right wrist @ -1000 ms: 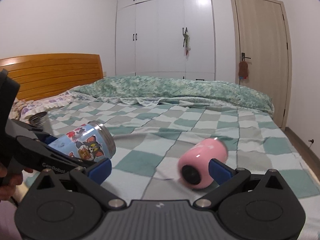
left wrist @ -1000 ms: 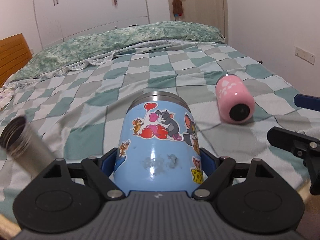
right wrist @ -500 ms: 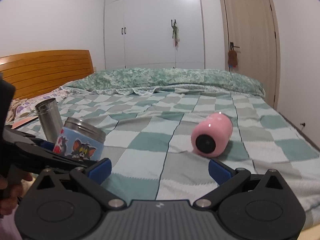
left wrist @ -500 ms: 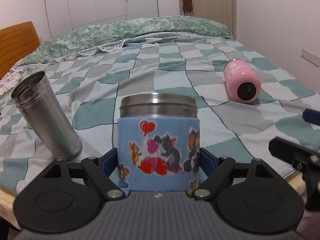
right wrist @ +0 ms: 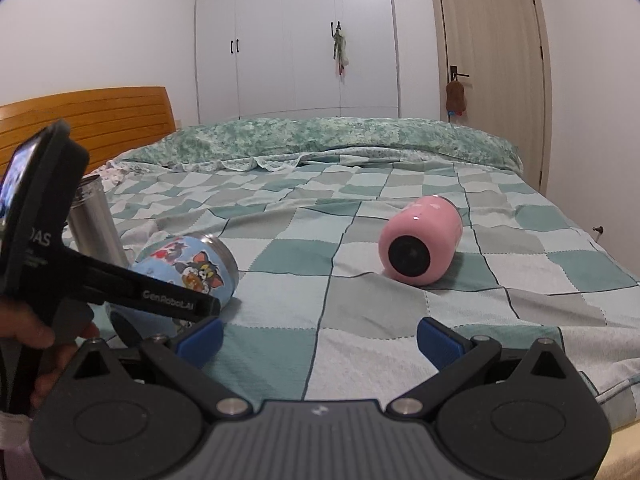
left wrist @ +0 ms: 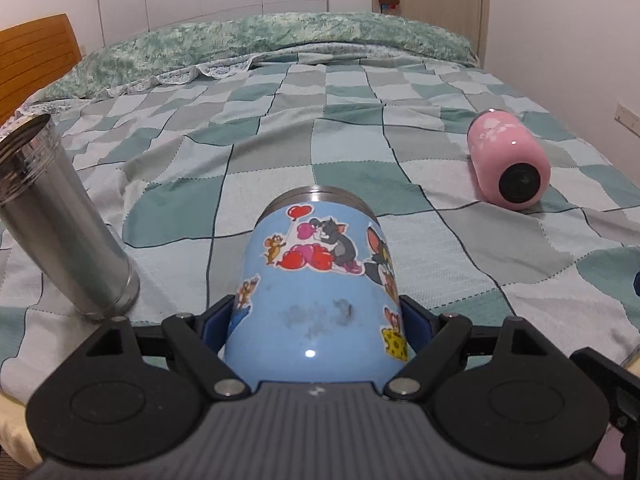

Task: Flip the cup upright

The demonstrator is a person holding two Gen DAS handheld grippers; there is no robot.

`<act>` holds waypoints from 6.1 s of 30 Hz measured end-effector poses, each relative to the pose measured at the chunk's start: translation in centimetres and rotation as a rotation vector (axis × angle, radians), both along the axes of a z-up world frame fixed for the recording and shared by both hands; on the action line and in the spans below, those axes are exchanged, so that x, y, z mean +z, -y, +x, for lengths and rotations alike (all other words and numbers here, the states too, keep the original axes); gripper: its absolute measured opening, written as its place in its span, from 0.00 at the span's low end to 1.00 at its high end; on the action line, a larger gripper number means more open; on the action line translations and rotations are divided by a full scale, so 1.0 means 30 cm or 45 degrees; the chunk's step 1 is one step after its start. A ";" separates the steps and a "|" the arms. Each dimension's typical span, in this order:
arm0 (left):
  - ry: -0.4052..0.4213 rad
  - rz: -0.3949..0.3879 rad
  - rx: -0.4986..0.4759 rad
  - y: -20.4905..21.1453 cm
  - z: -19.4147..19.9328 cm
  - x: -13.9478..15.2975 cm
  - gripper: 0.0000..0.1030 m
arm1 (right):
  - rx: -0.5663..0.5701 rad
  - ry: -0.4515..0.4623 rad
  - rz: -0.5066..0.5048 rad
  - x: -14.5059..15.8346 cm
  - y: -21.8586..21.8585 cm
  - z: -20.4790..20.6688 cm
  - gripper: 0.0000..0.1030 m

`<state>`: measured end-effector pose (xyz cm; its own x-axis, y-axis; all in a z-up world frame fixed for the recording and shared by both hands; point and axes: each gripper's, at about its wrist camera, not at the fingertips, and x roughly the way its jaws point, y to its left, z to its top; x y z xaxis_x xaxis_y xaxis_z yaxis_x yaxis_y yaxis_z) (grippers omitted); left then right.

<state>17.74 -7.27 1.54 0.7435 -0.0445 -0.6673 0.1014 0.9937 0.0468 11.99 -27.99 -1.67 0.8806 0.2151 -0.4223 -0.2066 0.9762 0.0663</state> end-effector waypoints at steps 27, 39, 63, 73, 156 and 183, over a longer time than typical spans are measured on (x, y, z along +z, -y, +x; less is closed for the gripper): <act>0.399 -0.029 0.006 -0.421 -0.252 0.132 1.00 | 0.153 -0.168 0.001 0.086 -0.341 0.224 1.00; 0.374 -0.085 -0.024 -0.558 -0.217 0.076 1.00 | 0.118 -0.430 0.030 0.087 -0.458 0.397 1.00; 0.308 -0.139 -0.103 -0.592 -0.153 0.013 1.00 | 0.099 -0.665 0.230 0.022 -0.426 0.513 0.84; 0.308 -0.142 -0.097 -0.592 -0.160 0.017 1.00 | 0.165 -0.522 0.287 0.046 -0.381 0.439 0.83; 0.774 -0.134 0.016 -0.221 -0.571 -0.055 1.00 | -0.078 0.556 -0.039 -0.069 0.037 -0.324 1.00; 0.780 -0.155 0.009 -0.231 -0.576 -0.054 1.00 | -0.076 0.548 -0.045 -0.074 0.024 -0.315 1.00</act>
<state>0.46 -0.34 -0.08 0.9901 -0.0867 -0.1103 0.0851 0.9962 -0.0190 2.55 -28.71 -3.89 0.9884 0.1502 -0.0204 -0.1510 0.9874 -0.0471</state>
